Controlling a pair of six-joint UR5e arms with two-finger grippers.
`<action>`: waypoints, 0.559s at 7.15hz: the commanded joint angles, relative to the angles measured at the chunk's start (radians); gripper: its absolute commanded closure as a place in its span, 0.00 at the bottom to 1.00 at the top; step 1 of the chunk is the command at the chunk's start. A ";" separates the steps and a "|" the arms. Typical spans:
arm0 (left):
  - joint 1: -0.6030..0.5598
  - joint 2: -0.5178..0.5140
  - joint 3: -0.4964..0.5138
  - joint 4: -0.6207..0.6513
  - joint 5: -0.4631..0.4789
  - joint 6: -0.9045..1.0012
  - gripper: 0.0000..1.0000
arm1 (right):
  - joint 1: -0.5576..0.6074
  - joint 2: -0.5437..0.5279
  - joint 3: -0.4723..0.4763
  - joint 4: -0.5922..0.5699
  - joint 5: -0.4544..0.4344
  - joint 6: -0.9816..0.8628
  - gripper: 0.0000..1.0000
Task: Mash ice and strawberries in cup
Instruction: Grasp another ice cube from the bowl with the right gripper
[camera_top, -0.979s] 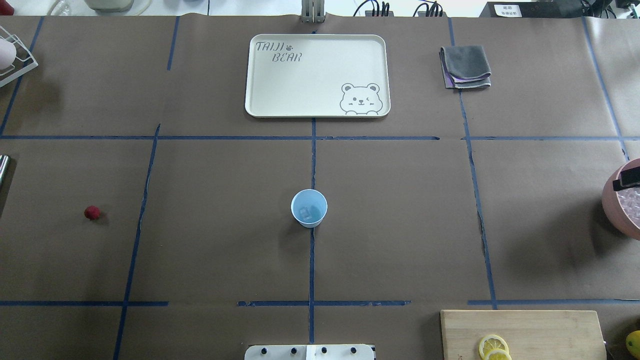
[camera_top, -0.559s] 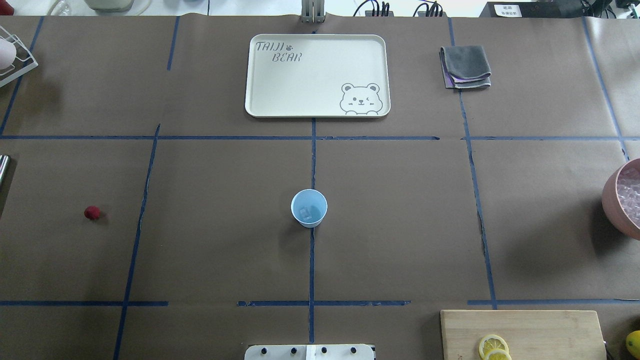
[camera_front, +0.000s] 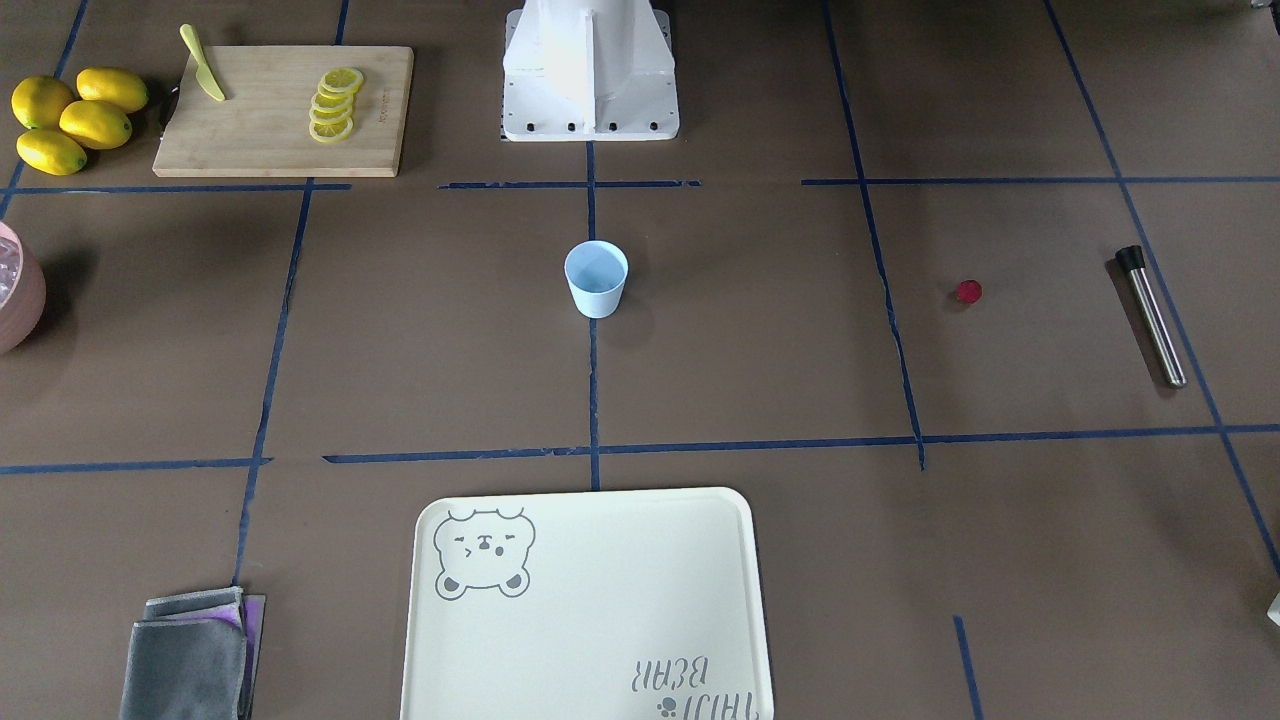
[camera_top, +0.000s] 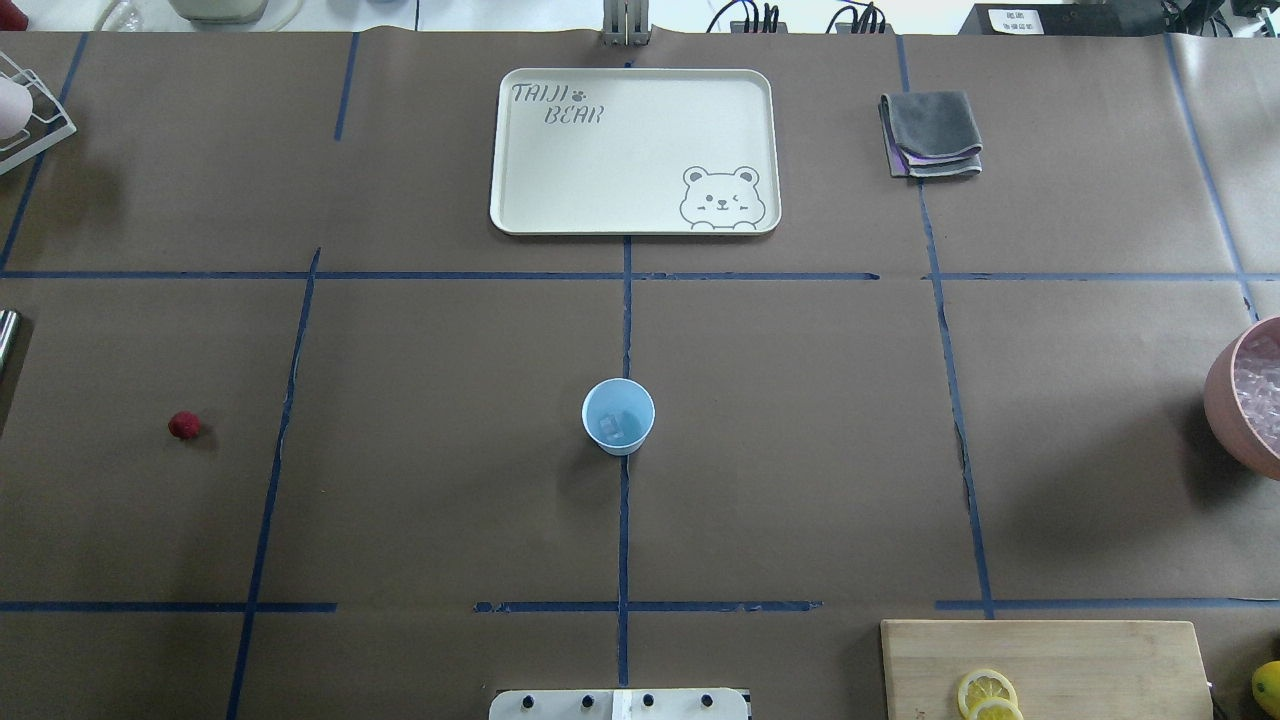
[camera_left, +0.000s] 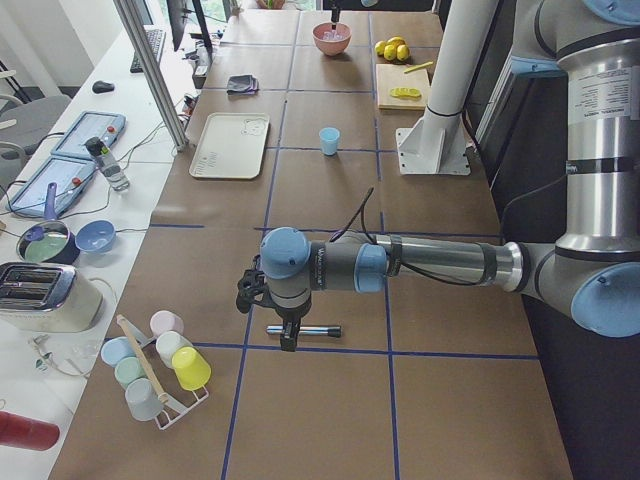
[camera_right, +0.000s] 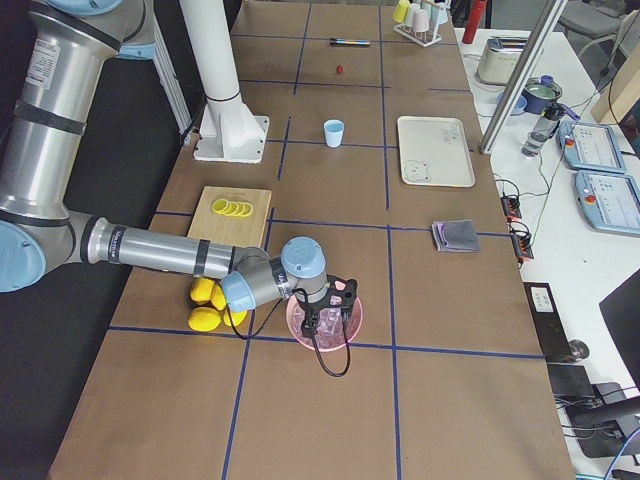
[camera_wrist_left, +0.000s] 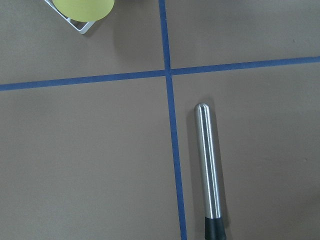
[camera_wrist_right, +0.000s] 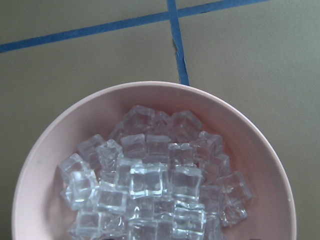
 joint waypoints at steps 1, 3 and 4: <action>0.000 0.000 -0.002 0.000 0.000 0.000 0.00 | -0.003 0.006 -0.021 -0.002 -0.001 0.013 0.13; 0.000 0.000 0.000 0.000 0.000 0.000 0.00 | -0.004 0.023 -0.038 -0.009 -0.001 0.011 0.24; 0.000 0.000 0.000 0.000 0.000 0.000 0.00 | -0.006 0.025 -0.046 -0.008 -0.001 0.011 0.24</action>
